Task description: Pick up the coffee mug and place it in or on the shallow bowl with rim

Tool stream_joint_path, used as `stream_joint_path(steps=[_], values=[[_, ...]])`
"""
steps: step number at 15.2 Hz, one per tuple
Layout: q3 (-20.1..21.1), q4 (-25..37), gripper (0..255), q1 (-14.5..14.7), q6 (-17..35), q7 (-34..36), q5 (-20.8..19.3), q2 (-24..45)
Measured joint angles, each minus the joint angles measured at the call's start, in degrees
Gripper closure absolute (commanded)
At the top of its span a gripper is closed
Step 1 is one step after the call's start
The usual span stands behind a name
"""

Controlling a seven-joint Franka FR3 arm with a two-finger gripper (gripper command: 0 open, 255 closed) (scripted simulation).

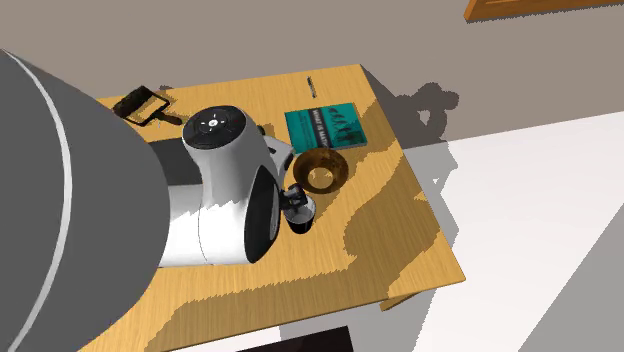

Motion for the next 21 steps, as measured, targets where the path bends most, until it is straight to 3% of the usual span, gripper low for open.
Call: stream_joint_path(steps=[7, 14, 20, 21], values=[[2.8, 8.8, 0, -3.8, 6.7, -2.6, 2.6, 14.7], [3.6, 12.1, 0, -4.7, 10.0, -2.8, 2.9, 21.1], [3.6, 12.4, 0, -4.7, 10.2, -2.8, 3.0, 21.6], [3.6, 12.4, 255, -4.7, 10.2, -2.8, 3.0, 21.6]])
